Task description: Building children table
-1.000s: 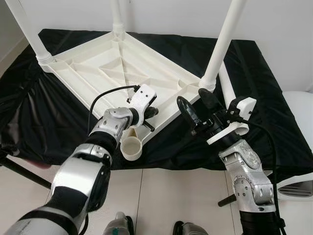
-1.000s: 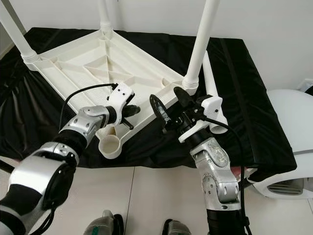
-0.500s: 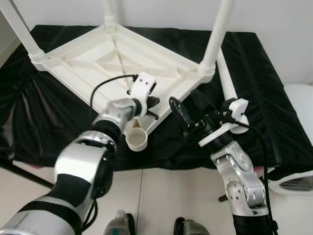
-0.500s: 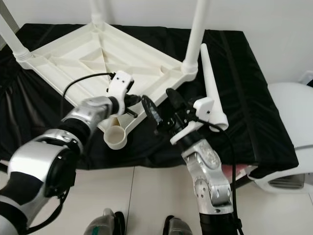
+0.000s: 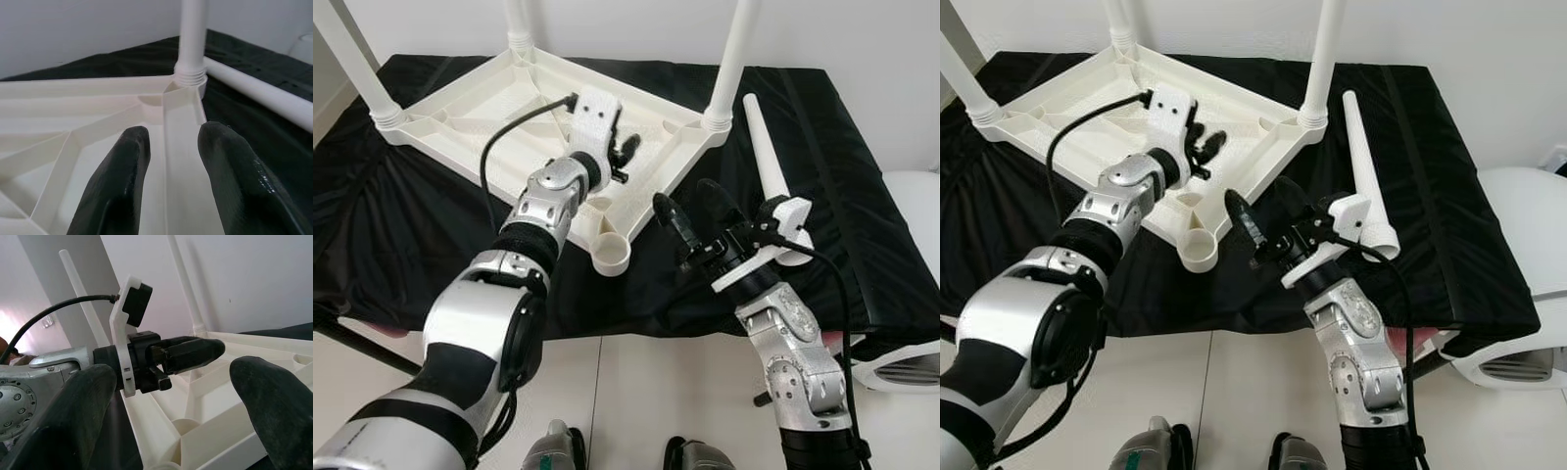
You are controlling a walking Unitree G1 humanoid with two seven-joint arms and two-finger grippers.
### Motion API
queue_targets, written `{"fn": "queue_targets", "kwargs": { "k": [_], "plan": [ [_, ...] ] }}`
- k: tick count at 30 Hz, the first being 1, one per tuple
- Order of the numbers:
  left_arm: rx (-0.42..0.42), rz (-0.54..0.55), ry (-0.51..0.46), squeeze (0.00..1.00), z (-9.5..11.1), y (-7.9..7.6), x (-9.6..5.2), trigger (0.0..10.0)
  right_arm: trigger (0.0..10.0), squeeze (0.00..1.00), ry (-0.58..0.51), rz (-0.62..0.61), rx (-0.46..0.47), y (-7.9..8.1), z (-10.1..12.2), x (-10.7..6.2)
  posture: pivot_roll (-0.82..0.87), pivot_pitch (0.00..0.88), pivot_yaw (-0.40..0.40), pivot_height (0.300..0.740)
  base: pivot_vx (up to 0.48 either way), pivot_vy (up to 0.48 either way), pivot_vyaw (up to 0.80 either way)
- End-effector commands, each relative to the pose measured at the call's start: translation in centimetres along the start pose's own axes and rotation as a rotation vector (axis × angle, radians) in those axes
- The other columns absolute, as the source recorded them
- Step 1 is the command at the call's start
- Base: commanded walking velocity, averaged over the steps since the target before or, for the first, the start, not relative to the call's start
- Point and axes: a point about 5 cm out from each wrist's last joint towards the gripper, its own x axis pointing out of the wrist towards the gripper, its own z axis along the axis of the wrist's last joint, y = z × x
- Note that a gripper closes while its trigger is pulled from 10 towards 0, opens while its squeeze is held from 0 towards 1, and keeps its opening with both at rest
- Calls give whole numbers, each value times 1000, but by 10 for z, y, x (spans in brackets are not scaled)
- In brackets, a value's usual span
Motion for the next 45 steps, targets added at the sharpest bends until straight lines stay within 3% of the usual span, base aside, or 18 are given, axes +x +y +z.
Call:
{"fn": "queue_targets", "kwargs": {
  "k": [1,9,10,11,12,14,15,18,21,22,28,34,36,39,45],
  "plan": [
    [7,-16,-2,0,-1,1,-3,10000,10000,0,12,14,15,1,-3,0,-25,93,50,740,0,0,0],
    [18,10,-51,0,2,12,-18,10000,10000,0,45,45,13,4,-11,2,-4,93,38,740,0,0,0],
    [31,23,-48,0,1,15,-23,10000,10000,0,50,51,15,3,-13,3,4,95,34,740,0,0,0],
    [55,47,-32,0,-4,25,-38,10000,10000,0,65,78,12,4,-17,6,17,96,28,740,0,0,0],
    [55,47,-32,0,-4,25,-38,10000,10000,0,65,78,12,4,-17,6,17,96,28,740,0,0,0],
    [84,75,16,0,-14,35,-56,10000,10000,0,80,107,3,5,-21,10,29,96,20,740,0,0,0],
    [84,75,16,0,-14,35,-56,10000,10000,0,80,107,3,5,-21,10,29,96,20,740,0,0,0],
    [123,105,91,0,-30,43,-79,10000,10000,0,91,132,-12,3,-23,14,47,96,8,740,0,0,0],
    [145,111,113,0,-34,44,-84,10000,10000,0,91,135,-14,3,-23,15,49,96,6,740,0,0,0],
    [150,142,182,0,-50,49,-99,10000,10000,0,86,147,-19,1,-21,17,58,98,-1,740,0,0,0],
    [182,194,308,0,-75,49,-120,10000,10000,0,76,158,-30,0,-17,20,56,103,-5,740,0,0,0],
    [211,170,365,0,-84,38,-121,10000,10000,0,65,159,-39,-2,-13,21,47,104,-3,740,0,0,0],
    [237,119,428,0,-91,25,-120,10000,10000,0,57,156,-50,-3,-10,21,42,103,-1,740,0,0,0],
    [237,119,428,0,-91,25,-120,10000,10000,0,57,156,-50,-3,-10,21,42,103,-1,740,0,0,0],
    [231,-9,432,0,-89,0,-111,10000,10000,0,53,146,-66,-6,-7,19,27,99,16,740,0,0,0]
  ]
}}
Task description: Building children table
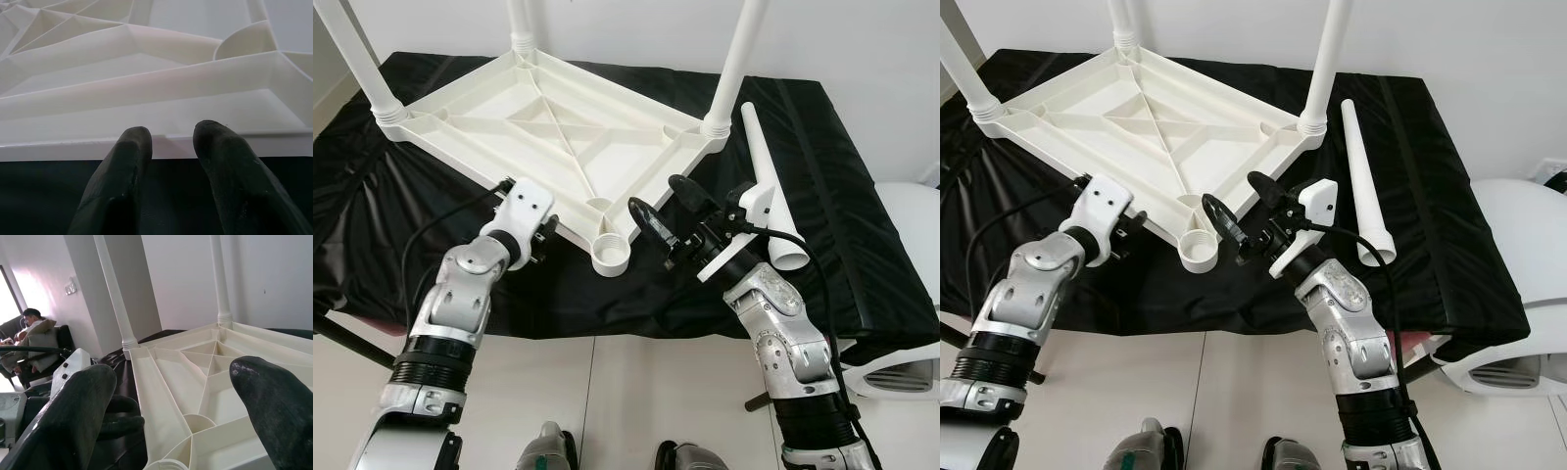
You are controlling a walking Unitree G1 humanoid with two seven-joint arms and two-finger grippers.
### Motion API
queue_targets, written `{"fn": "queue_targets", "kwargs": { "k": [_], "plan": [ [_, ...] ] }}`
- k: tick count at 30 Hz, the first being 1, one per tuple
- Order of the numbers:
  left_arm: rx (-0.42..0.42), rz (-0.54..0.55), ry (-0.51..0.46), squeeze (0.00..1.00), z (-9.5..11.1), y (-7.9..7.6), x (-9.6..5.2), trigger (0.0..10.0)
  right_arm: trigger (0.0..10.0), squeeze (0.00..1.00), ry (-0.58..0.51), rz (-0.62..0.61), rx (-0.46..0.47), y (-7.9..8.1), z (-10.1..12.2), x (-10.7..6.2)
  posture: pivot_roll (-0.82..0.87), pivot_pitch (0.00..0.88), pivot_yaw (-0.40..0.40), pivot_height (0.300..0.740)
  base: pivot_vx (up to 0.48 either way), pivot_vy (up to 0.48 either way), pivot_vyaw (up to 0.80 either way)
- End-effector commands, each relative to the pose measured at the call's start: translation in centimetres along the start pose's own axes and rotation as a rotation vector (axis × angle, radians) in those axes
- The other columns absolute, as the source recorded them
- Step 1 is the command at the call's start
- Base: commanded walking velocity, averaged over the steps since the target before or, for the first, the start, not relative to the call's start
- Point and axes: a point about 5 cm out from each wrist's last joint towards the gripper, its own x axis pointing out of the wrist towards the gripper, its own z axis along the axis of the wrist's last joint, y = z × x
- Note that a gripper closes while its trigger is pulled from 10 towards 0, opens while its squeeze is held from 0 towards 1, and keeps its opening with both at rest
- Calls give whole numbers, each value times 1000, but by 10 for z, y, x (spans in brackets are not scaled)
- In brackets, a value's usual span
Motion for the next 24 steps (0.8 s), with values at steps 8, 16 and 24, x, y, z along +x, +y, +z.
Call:
{"fn": "queue_targets", "kwargs": {
  "k": [8,16,24],
  "plan": [
    [-16,-236,16,0,6,-51,4,10000,10000,0,-29,-14,-24,-3,6,-2,28,94,24,740,0,0,0],
    [-42,-299,-31,0,27,-73,6,10000,10000,0,-36,-15,-19,-3,6,0,31,86,30,740,0,0,0],
    [-65,-334,-52,0,39,-88,9,10000,10000,0,-41,-17,-18,-3,6,1,30,84,31,740,0,0,0]
  ]
}}
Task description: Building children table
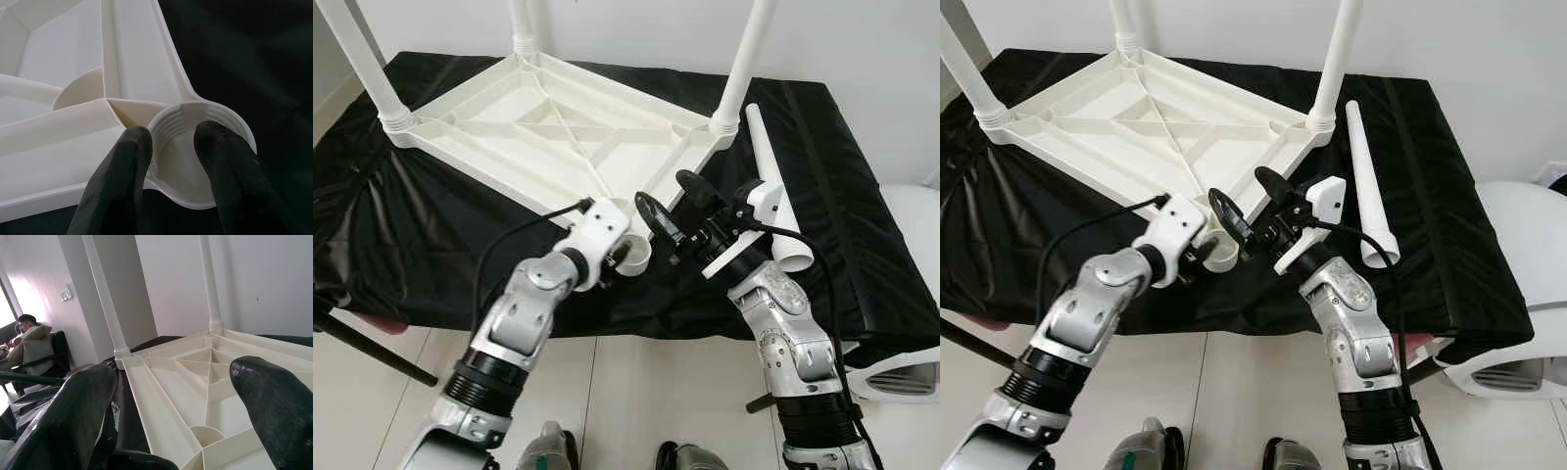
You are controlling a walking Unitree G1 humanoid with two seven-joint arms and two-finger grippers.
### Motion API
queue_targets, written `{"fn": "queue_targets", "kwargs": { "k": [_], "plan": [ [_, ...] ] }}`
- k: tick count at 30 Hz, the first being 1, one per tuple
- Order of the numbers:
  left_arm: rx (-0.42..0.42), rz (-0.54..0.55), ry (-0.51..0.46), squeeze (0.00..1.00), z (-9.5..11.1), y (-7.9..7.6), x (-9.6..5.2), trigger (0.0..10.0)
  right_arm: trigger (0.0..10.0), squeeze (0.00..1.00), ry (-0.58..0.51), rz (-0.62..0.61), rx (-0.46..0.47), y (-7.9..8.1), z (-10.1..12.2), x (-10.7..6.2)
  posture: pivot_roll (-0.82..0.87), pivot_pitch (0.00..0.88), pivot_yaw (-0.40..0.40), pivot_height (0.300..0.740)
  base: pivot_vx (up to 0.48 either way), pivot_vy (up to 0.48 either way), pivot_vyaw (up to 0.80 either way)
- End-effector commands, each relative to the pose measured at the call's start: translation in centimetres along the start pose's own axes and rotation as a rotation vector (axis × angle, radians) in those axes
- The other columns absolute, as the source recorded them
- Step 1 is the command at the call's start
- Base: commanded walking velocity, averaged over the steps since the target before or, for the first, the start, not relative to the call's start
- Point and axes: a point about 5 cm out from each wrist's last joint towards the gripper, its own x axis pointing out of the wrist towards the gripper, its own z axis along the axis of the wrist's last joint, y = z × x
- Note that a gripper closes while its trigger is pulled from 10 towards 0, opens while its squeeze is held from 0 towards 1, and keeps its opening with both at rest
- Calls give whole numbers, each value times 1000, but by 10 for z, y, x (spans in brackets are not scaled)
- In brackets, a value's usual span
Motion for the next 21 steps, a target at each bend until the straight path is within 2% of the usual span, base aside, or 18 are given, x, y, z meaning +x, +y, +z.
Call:
{"fn": "queue_targets", "kwargs": {
  "k": [1,4,8,16,18,21],
  "plan": [
    [-6,-105,8,0,2,-15,5,10000,10000,0,-17,2,-10,0,2,1,30,83,31,740,0,0,0],
    [-7,-115,4,0,4,-19,8,10000,10000,0,-18,1,-11,-1,3,2,28,82,31,740,0,0,0],
    [-41,-143,-10,0,11,-34,14,10000,10000,0,-22,-4,-14,-2,4,2,25,82,30,740,0,0,0],
    [-74,-185,-4,0,14,-48,19,10000,10000,0,-26,-6,-18,-3,5,3,21,82,26,740,0,0,0],
    [-74,-185,-4,0,14,-48,19,10000,10000,0,-26,-6,-18,-3,5,3,21,82,26,740,0,0,0],
    [-72,-155,-1,0,16,-40,19,10000,10000,0,-26,-9,-18,-4,5,3,28,84,23,740,0,0,0]
  ]
}}
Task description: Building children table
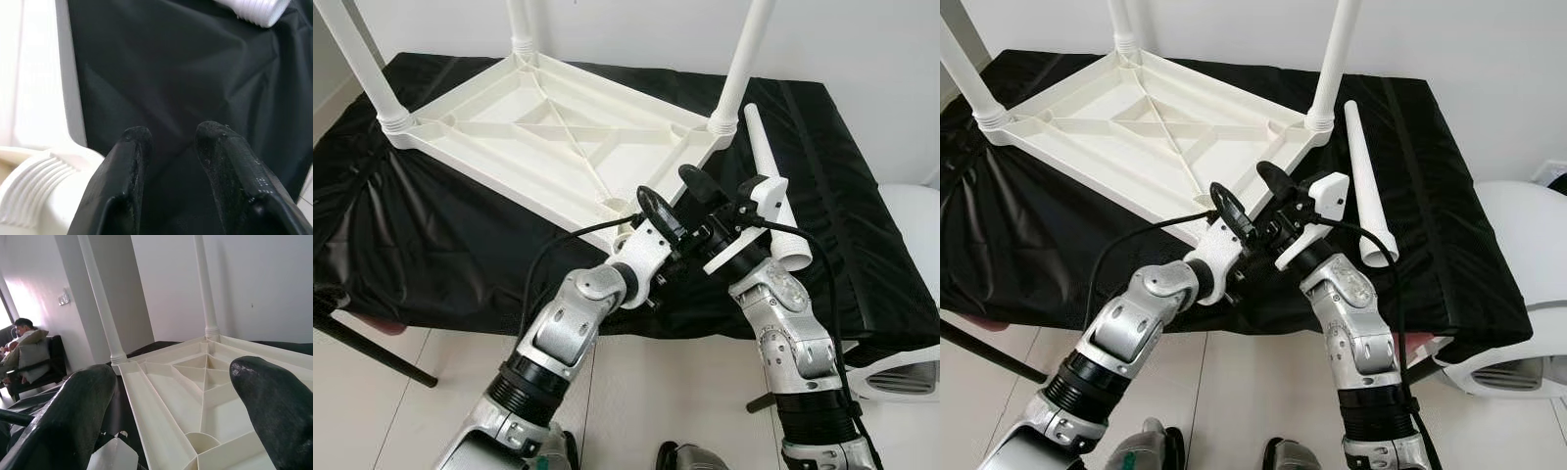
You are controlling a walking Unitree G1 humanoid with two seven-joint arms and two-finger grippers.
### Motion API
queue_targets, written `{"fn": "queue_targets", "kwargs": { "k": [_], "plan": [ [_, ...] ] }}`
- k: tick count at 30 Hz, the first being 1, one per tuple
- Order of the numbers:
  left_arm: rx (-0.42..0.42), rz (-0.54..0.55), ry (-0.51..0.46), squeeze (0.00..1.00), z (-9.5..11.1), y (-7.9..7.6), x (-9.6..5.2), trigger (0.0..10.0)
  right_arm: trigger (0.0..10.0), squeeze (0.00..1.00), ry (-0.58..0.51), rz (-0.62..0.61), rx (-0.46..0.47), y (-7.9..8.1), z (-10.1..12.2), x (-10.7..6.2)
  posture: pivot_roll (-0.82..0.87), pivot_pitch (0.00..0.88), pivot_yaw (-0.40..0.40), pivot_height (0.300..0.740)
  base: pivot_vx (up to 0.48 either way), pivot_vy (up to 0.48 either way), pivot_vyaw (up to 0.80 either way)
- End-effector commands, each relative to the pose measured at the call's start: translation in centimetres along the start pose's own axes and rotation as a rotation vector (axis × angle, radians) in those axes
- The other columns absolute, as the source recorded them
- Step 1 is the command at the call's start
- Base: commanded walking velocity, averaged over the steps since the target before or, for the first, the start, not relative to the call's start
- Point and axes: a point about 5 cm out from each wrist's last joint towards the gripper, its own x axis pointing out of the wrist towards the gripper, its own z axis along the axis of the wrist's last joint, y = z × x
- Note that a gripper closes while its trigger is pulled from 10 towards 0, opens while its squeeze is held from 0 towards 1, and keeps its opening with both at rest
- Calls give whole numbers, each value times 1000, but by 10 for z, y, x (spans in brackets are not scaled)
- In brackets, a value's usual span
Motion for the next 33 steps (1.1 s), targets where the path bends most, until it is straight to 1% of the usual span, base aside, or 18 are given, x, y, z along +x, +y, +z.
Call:
{"fn": "queue_targets", "kwargs": {
  "k": [1,2,3,4,6,8,9,11,14,19,20,21,22,23,25,26,31,33],
  "plan": [
    [-1,-1,13,0,1,4,0,10000,10000,0,-9,-1,-9,-2,2,2,28,84,23,740,0,0,0],
    [8,18,7,0,4,10,-1,10000,10000,0,-8,-2,-8,-2,2,2,29,84,23,740,0,0,0],
    [8,18,7,0,4,10,-1,10000,10000,0,-8,-2,-8,-2,2,2,29,84,23,740,0,0,0],
    [12,38,-2,0,9,15,-4,10000,10000,0,-7,-3,-8,-2,1,2,35,81,23,740,0,0,0],
    [12,38,-2,0,9,15,-4,10000,10000,0,-7,-3,-8,-2,1,2,35,81,23,740,0,0,0],
    [23,60,-20,0,16,20,-11,10000,10000,0,-7,-3,-8,-3,1,2,39,80,21,740,0,0,0],
    [23,60,-20,0,16,20,-11,10000,10000,0,-7,-3,-8,-3,1,2,39,80,21,740,0,0,0],
    [18,75,-35,0,22,23,-17,10000,10000,0,-8,-2,-9,-4,0,3,46,77,16,740,0,0,0],
    [15,75,-36,0,23,24,-19,10000,10000,0,-8,-1,-10,-5,0,3,46,76,15,740,0,0,0],
    [21,74,11,0,14,24,-21,10000,10000,0,-7,3,-12,-6,1,4,49,72,9,740,0,0,0],
    [24,77,55,0,5,23,-20,10000,10000,0,-7,5,-16,-6,1,4,44,71,9,740,0,0,0],
    [24,77,55,0,5,23,-20,10000,10000,0,-7,5,-16,-6,1,4,44,71,9,740,0,0,0],
    [19,69,95,0,-3,22,-19,10000,10000,0,-8,5,-18,-7,2,5,42,68,9,740,0,0,0],
    [19,69,95,0,-3,22,-19,10000,10000,0,-8,5,-18,-7,2,5,42,68,9,740,0,0,0],
    [5,77,145,0,-12,20,-17,10000,10000,0,-10,5,-26,-8,3,5,39,69,10,740,0,0,0],
    [5,77,145,0,-12,20,-17,10000,10000,0,-10,5,-26,-8,3,5,39,69,10,740,0,0,0],
    [5,108,211,0,-22,24,-15,10000,10000,0,-10,0,-32,-9,4,3,29,63,13,740,0,0,0],
    [6,102,213,0,-23,23,-15,10000,10000,0,-10,-1,-34,-9,4,3,29,63,14,740,0,0,0]
  ]
}}
